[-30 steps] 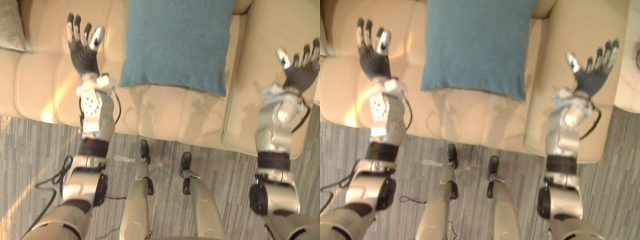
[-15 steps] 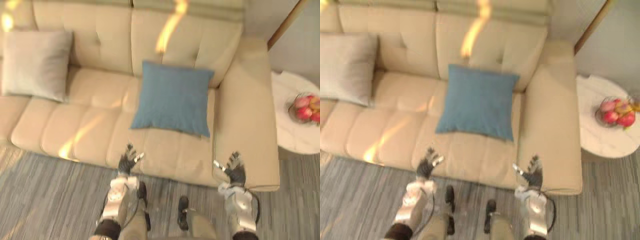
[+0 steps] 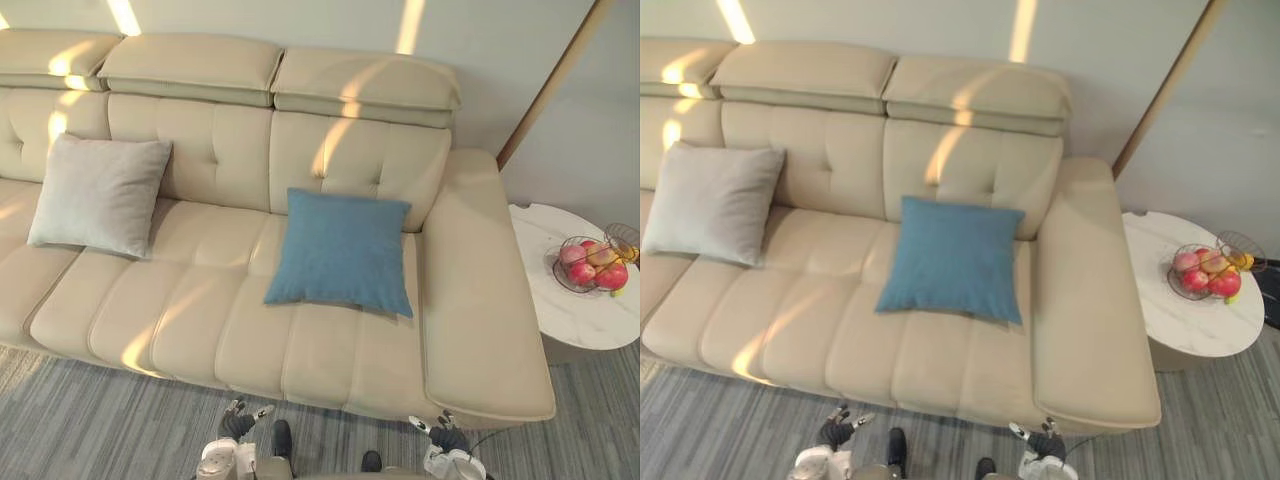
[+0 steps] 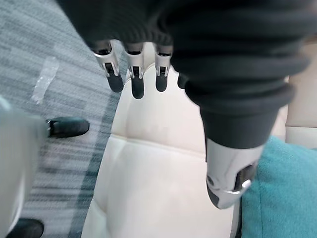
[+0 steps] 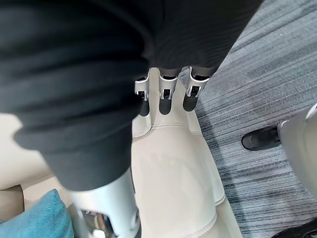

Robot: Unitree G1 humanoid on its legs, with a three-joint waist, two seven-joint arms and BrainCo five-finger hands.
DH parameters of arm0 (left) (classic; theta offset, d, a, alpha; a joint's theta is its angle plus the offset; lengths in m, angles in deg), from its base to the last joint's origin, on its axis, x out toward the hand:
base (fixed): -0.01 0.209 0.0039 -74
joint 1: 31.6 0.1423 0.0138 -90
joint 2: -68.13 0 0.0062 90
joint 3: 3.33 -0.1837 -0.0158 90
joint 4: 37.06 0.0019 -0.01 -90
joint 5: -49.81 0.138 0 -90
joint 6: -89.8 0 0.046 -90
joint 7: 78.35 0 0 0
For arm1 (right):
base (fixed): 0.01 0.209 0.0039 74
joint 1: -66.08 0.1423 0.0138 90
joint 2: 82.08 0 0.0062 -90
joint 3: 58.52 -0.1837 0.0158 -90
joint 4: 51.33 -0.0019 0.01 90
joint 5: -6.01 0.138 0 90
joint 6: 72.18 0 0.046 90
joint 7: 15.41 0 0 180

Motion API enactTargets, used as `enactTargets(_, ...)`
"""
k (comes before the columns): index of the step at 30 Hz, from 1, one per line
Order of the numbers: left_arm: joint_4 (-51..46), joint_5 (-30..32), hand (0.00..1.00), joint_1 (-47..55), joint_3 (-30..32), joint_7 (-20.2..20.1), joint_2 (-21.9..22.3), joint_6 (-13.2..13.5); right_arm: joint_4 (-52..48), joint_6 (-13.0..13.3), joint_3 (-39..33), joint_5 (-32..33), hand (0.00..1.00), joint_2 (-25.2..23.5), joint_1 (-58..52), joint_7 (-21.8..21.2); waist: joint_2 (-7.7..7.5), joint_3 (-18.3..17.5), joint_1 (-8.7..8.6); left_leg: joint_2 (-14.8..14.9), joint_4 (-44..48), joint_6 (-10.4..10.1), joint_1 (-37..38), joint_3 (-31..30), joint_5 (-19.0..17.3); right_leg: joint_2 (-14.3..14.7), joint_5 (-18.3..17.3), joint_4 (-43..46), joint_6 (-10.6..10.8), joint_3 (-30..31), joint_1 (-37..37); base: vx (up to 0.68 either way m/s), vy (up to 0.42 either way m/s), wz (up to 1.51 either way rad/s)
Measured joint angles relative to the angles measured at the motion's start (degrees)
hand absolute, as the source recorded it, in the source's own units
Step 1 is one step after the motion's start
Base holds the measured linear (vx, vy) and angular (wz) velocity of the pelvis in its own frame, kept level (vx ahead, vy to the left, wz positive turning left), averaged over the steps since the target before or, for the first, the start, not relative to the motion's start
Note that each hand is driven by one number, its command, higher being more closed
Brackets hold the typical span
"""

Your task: Pick up cushions and gather them together orderly.

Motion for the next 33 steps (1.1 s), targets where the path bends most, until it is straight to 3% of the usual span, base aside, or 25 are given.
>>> enactTargets(2, 0.00, 0.04, 0.00, -0.56, 0.76, 0.02, -0.03, -0.01, 0.00, 0.00, -0.06, 0.00, 0.00, 0.01, 1.07, 0.02, -0.35, 0.30, 0.09, -0.07, 0.02, 0.21, -0.03, 1.31, -0.21, -0.11, 0.86, -0.26, 0.50, 1.22, -0.55, 0.04, 0.037, -0.31)
enactTargets(3, 0.02, 0.03, 0.00, -1.12, 0.75, 0.09, 0.08, -0.10, -0.27, -0.01, 0.01, 0.00, 0.00, -0.07, 2.78, 0.07, -0.13, 1.27, 0.19, 0.34, 0.78, 0.60, -0.45, 2.20, -0.61, 0.04, 2.05, 0.31, 2.06, 2.13, -1.00, 0.02, 0.040, -0.41)
enactTargets(5, -0.05, -0.06, 0.00, -2.88, 0.54, 0.17, 0.30, -0.37, -0.55, 0.00, 0.52, 0.02, 0.00, -0.35, 5.07, 0.16, 0.45, 2.12, 0.48, 1.97, 5.18, 0.94, -3.72, 3.09, -2.47, 0.99, 4.98, 2.67, 3.10, 2.54, -4.23, -0.05, 0.062, -0.35)
enactTargets(7, -0.54, -0.11, 0.00, -4.53, 0.54, 0.27, 0.53, -0.46, -2.14, -0.07, 2.06, 0.05, 0.00, -0.78, 5.39, 0.27, 0.50, 2.21, 1.03, 3.40, 10.32, 1.64, -7.10, 3.27, -4.78, 1.27, 7.17, 3.71, 2.68, 2.03, -5.97, -0.08, 0.071, -0.18)
enactTargets(8, -2.30, -0.13, 0.00, -5.37, 0.84, 0.46, 1.51, -0.42, -4.04, -0.06, 3.27, 0.06, 0.00, -0.84, 5.62, 0.28, 0.94, 2.48, 1.17, 4.60, 12.25, 2.75, -8.29, 3.63, -5.65, 1.06, 6.45, 5.57, 2.47, 1.37, -6.22, -0.10, 0.066, 0.01)
enactTargets(9, -2.81, -0.21, 0.00, -5.76, 0.85, 0.55, 1.81, -0.41, -4.44, -0.11, 3.65, 0.05, 0.00, -0.89, 5.68, 0.32, 0.96, 2.49, 1.21, 4.69, 12.80, 2.85, -8.63, 3.53, -5.70, 0.52, 4.58, 9.08, 2.07, 0.67, -7.09, -0.10, 0.049, 0.23)
enactTargets(10, -4.17, -0.46, 0.00, -6.52, 0.84, 0.67, 2.17, -0.37, -5.16, -0.09, 4.86, 0.05, 0.00, -0.92, 5.82, 0.33, 1.28, 2.69, 1.22, 4.47, 14.88, 3.29, -9.50, 2.64, -5.99, -1.63, -1.01, 22.80, 2.17, -0.61, -8.61, -0.06, 0.033, 0.24)
enactTargets(11, -4.57, -0.65, 0.00, -6.55, 0.85, 0.70, 2.30, -0.38, -5.15, -0.09, 4.98, 0.04, 0.00, -1.00, 5.83, 0.33, 1.25, 2.65, 1.25, 4.35, 15.28, 3.33, -9.72, 2.35, -6.02, -2.21, -2.04, 25.86, 2.63, -0.73, -8.48, -0.07, 0.031, 0.36)
enactTargets(13, -5.78, -0.93, 0.00, -6.46, 2.69, 1.24, 2.95, -0.34, -5.33, -0.07, 4.96, 0.02, 0.00, -2.28, 6.15, 0.49, 0.30, 2.03, 1.84, 3.89, 18.46, 3.25, -12.68, 1.09, -5.95, -4.76, -5.47, 37.39, 5.72, -0.04, -6.14, -0.12, -0.029, 0.28)
enactTargets(16, -5.61, -1.20, 0.00, -5.83, 4.79, 1.69, 3.97, -0.43, -5.47, 0.08, 4.96, -0.03, 0.00, -3.01, 6.41, 0.68, -0.81, 1.41, 4.03, 3.50, 23.14, 2.90, -17.02, 1.10, -5.68, -5.86, -6.92, 33.37, 5.60, 0.87, -0.25, -0.19, -0.165, 0.07)
enactTargets(17, -5.64, -1.20, 0.00, -5.59, 4.83, 1.75, 4.50, -0.43, -5.46, 0.08, 4.96, -0.02, 0.00, -2.78, 6.68, 1.04, -0.77, 1.44, 4.40, 3.35, 25.18, 2.48, -19.31, 0.91, -5.30, -5.71, -10.79, 26.60, 5.65, -0.19, 3.29, -0.30, -0.281, 0.07)
enactTargets(18, -5.60, -1.19, 0.00, -4.73, 4.70, 1.91, 5.44, -0.43, -5.49, 0.09, 4.95, 0.11, 0.00, -2.54, 7.20, 1.38, 0.01, 1.54, 4.72, 4.17, 25.44, 1.91, -21.46, 0.74, -3.35, -5.20, -15.48, 22.08, 5.07, -2.81, 4.27, -0.33, -0.305, 0.04)
enactTargets(20, -5.02, -1.24, 0.00, -3.91, 3.37, 2.11, 6.49, -0.54, -5.81, 0.10, 4.99, 0.48, 0.00, -2.36, 6.94, 1.60, 1.36, 1.86, 4.68, 6.08, 24.29, 1.18, -22.95, 0.55, 0.20, -3.13, -18.98, 21.06, 3.23, -4.95, 3.63, -0.43, -0.295, 0.08)
enactTargets(21, -4.59, -1.34, 0.00, -3.65, 1.58, 2.18, 7.22, -0.78, -6.79, 0.08, 4.99, 0.49, 0.00, -2.03, 5.97, 2.31, 2.74, 2.65, 4.56, 7.21, 19.77, 1.09, -21.51, 0.51, 4.95, -1.12, -19.75, 21.78, 2.22, -6.42, 3.58, -0.46, -0.238, 0.24)
enactTargets(22, -4.56, -1.33, 0.00, -3.38, 1.03, 2.18, 7.68, -0.84, -6.88, 0.08, 5.01, 0.49, 0.00, -1.81, 5.35, 2.59, 3.13, 2.89, 4.35, 7.70, 17.54, 0.62, -20.10, 0.92, 3.07, -0.79, -19.62, 21.91, 1.57, -7.49, 3.79, -0.44, -0.167, 0.32)
enactTargets(23, -4.91, -1.29, 0.00, -3.40, 0.08, 2.01, 7.87, -0.79, -6.69, 0.04, 4.76, 0.51, 0.00, -2.14, 4.41, 3.11, 2.02, 3.35, 4.36, 8.37, 15.96, -0.42, -19.13, 3.17, 0.09, -1.01, -20.06, 21.10, -1.59, -9.64, 3.96, -0.39, -0.149, 0.29)
enactTargets(24, -5.04, -1.24, 0.00, -4.14, 0.03, 1.76, 7.98, -0.82, -6.58, -0.02, 4.78, 0.50, 0.00, -1.83, 4.20, 3.41, 1.23, 3.86, 3.80, 8.87, 23.41, 0.73, -20.84, 2.67, -2.03, -1.51, -19.72, 20.67, -2.78, -10.90, 3.51, -0.36, -0.147, 0.27)
enactTargets(26, -5.03, -1.20, 0.00, -3.82, 0.05, 1.61, 8.08, -0.90, -6.53, -0.05, 4.90, 0.46, 0.00, -1.20, 3.37, 3.53, 1.02, 3.45, 3.12, 8.83, 34.43, 0.35, -20.51, 0.88, -5.04, -1.68, -18.27, 20.38, -3.21, -10.95, 2.80, -0.32, -0.096, 0.06)
enactTargets(27, -4.78, -1.07, 0.00, -3.71, 0.10, 1.62, 8.19, -1.01, -6.48, -0.22, 5.08, 0.39, 0.00, -0.83, 2.63, 3.48, 1.28, 3.09, 3.02, 8.85, 39.31, -0.53, -18.64, -0.30, -10.17, -1.66, -17.50, 20.61, -3.56, -10.98, 2.17, -0.27, -0.021, -0.03)
enactTargets(28, -4.56, -1.01, 0.00, -3.71, 0.09, 1.59, 8.19, -1.01, -6.46, -0.34, 5.08, 0.36, 0.00, -0.76, 2.29, 3.46, 1.45, 2.78, 3.02, 8.90, 40.68, -0.88, -18.08, -0.67, -12.29, -1.66, -17.24, 20.70, -3.67, -11.07, 1.75, -0.13, 0.026, 0.02)
enactTargets(30, -2.66, 0.09, 0.00, -3.59, 0.36, 1.52, 8.31, -1.61, -4.96, -0.89, 4.47, -0.59, 0.00, -0.61, 1.48, 3.18, 1.96, 2.09, 2.28, 9.16, 42.88, -2.27, -14.00, -1.16, -19.95, -1.78, -16.18, 21.38, -2.95, -11.08, 0.83, -0.10, 0.095, 0.09)
enactTargets(32, -1.34, 0.39, 0.00, -3.18, 0.79, 1.47, 8.16, -2.16, -2.93, -1.16, 3.60, -1.62, 0.00, -0.36, 1.26, 2.84, 2.80, 1.26, 1.76, 8.57, 38.98, -1.99, -12.49, -0.89, -21.55, -1.50, -15.42, 20.89, -1.70, -10.71, 0.45, -0.10, 0.147, 0.11)
enactTargets(33, -0.88, 0.84, 0.00, -2.41, 0.71, 1.45, 7.47, -2.14, -0.57, -1.42, 2.44, -1.70, 0.00, -1.39, 1.29, 2.47, 1.39, 0.29, 1.11, 6.75, 35.13, -1.53, -11.66, -0.54, -19.86, -1.74, -14.26, 18.54, -0.85, -9.69, 0.15, -0.10, 0.125, 0.12)
